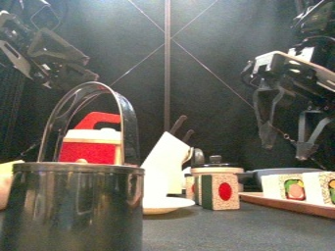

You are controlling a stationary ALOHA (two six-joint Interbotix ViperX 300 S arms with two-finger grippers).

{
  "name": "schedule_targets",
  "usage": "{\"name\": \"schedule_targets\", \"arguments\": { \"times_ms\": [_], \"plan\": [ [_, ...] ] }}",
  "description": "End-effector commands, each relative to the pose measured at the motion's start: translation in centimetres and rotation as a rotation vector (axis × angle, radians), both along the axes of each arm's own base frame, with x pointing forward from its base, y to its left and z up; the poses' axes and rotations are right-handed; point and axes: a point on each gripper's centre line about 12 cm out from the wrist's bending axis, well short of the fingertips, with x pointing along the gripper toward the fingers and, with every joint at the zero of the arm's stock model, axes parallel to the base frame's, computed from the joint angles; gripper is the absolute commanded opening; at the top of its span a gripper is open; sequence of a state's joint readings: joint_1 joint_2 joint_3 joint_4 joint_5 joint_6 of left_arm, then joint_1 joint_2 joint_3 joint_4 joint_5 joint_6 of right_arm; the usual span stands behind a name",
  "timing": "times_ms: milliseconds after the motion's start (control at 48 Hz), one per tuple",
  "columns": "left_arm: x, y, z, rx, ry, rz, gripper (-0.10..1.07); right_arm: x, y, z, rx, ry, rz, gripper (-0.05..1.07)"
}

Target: Grab white sushi roll piece from plate

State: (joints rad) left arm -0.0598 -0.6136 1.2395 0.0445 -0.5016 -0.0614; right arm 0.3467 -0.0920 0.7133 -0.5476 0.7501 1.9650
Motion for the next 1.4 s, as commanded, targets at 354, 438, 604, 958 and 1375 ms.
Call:
{"name": "schedule_targets", "arguments": {
  "times_ms": [354,438,604,958,1375],
  "plan": [
    [0.2,-0.1,0.4,-0.003,-0.012,-0.001,0.86,0.4,-2.7,-1.1,-0.051,0.046,-0.057,0.99],
    [0.1,-0.1,0.2,-0.003,-0.008,-0.001,0.86,0.1,-3.5,-1.7,-0.059,0.062,-0.074,0.99],
    [0.1,0.0,0.2,-0.004,-0.007,0.000,0.86,0.6,-3.4,-2.6,-0.032,0.048,-0.056,0.98],
    [0.1,-0.1,0.2,-0.003,-0.008,-0.001,0.86,0.6,-3.6,-3.2,-0.032,0.063,-0.060,0.96],
    [0.1,-0.1,0.2,-0.003,-0.008,-0.001,0.86,0.7,-3.6,-1.7,-0.032,0.020,-0.058,0.66]
  ]
}}
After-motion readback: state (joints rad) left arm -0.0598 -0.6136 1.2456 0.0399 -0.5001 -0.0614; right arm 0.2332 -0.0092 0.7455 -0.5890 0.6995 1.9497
